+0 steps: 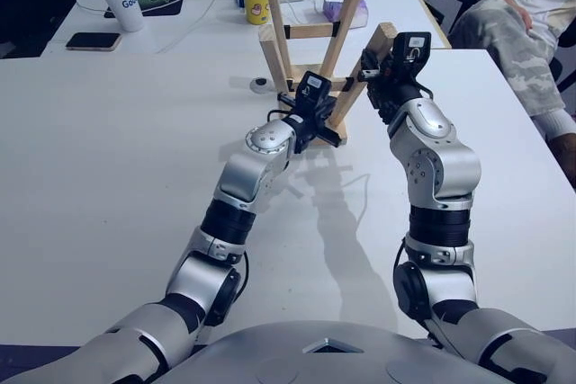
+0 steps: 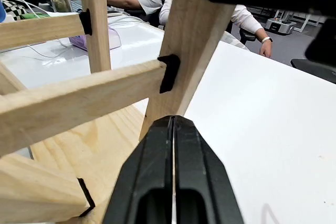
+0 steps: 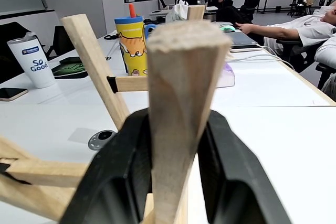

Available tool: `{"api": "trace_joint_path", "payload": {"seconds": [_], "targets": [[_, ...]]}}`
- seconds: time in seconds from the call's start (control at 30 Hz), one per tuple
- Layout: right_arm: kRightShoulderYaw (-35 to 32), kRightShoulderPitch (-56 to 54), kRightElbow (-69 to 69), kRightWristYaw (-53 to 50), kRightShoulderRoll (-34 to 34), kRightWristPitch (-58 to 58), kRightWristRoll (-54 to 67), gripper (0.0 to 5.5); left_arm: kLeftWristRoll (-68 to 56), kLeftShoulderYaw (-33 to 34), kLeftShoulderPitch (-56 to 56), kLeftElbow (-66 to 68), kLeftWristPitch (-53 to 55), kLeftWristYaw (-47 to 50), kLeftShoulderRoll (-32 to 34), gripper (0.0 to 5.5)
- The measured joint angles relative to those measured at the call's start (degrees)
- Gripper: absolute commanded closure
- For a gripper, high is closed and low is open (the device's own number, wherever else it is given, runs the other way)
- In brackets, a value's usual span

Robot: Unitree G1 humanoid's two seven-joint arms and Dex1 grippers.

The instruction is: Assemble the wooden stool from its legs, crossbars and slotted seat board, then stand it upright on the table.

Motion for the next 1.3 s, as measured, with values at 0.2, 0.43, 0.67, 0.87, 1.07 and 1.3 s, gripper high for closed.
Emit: {"api": "trace_joint_path", "payload": {"seconds": [0.2, 0.43, 0.67, 0.87, 1.07, 1.3], "targets": [[-0.15, -0.12, 0.20, 0.04, -0.06, 0.07, 0.00, 4.45, -4.23, -1.47, 5.38, -7.93, 2.68, -7.10, 2.07, 5.50], [-0.18, 0.56, 1.83, 1.51, -0.20, 1.61, 0.05, 3.69, -3.23, 2.11, 7.33, -7.49, 2.99, -7.61, 9.16, 5.50], [-0.74, 2.02, 2.87, 2.41, 0.00, 1.14, 0.69, 3.52, -3.30, 6.71, 8.38, -6.97, 1.42, -6.36, 11.97, 5.50], [-3.64, -1.92, 1.81, 2.38, 0.06, -3.28, 2.12, 3.52, -3.03, 10.95, 9.09, -6.92, -0.02, -3.89, 13.82, 5.50], [-6.81, -6.78, -1.62, 2.50, 1.04, -11.39, 5.68, 3.52, -1.99, 13.56, 8.69, -5.75, -2.92, -1.00, 14.17, 5.50], [-6.02, -9.71, -1.30, 2.56, -0.18, -18.21, 4.41, 3.52, -1.76, 18.85, -0.30, -1.29, -11.75, 1.30, 16.08, 5.50]]}}
